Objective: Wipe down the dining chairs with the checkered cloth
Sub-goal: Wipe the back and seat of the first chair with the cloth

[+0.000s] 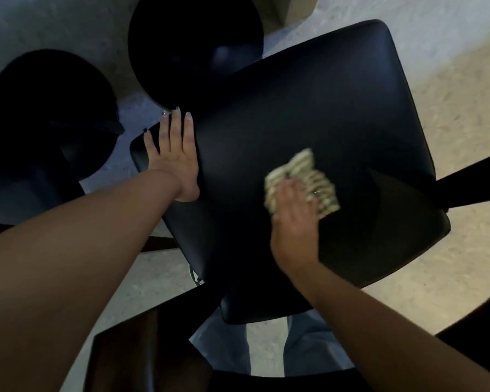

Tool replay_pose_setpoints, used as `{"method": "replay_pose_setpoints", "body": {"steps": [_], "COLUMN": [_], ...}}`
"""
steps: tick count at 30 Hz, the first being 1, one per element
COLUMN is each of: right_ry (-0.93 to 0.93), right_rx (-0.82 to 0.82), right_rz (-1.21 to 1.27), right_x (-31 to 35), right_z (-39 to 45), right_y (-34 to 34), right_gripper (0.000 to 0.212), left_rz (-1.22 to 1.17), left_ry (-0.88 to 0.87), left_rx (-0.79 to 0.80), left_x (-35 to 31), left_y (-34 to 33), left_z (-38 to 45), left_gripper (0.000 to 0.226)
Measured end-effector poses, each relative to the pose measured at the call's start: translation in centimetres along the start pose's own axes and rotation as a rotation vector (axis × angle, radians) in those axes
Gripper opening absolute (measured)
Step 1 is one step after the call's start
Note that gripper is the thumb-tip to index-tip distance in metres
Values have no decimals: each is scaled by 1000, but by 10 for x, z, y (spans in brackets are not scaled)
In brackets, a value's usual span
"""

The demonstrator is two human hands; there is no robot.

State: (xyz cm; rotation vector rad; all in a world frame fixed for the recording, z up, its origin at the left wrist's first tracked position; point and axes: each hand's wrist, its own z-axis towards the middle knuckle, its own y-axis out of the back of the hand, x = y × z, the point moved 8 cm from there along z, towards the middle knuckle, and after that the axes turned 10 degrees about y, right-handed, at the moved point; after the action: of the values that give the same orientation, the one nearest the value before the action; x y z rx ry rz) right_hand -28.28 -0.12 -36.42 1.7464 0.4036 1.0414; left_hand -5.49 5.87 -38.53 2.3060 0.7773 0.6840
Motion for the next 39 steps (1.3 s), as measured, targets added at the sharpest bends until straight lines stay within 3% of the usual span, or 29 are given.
{"method": "replay_pose_setpoints", "body": {"steps": [4, 6, 13, 15, 18, 21, 25, 30, 34, 39], "right_ry": [606, 769, 876, 872, 725, 468, 129, -259, -396, -607], "right_rx": [301, 417, 345, 315, 278, 192, 78, -93, -65, -78], "right_rz": [-116, -183, -405, -451, -491, -435, -333, -220, -175, -204], "right_x": [80, 94, 70, 54, 14, -39, -94, -126, -140, -174], "right_z": [-52, -72, -35, -17, 12, 33, 45, 37, 15, -34], "right_y": [-48, -62, -47, -37, -11, 23, 56, 68, 70, 80], "right_gripper": [53, 50, 50, 51, 51, 53, 54, 56, 57, 61], "left_rz": [5, 7, 29, 67, 280, 461, 521, 538, 584, 584], "left_ry": [1, 0, -39, -142, -455, -619, -618, -666, -673, -524], "left_rx": [-1, -2, -37, -81, -264, -298, -286, -239, -133, -39], "left_x": [1, 1, -1, -6, -35, -56, -58, -75, -107, -113], "left_y": [1, 1, 2, 1, -8, -26, -24, 13, 39, 22], "left_z": [-1, -2, -5, -9, -30, -42, -45, -48, -40, -32], "left_gripper": [144, 143, 137, 135, 118, 103, 103, 131, 141, 147]}}
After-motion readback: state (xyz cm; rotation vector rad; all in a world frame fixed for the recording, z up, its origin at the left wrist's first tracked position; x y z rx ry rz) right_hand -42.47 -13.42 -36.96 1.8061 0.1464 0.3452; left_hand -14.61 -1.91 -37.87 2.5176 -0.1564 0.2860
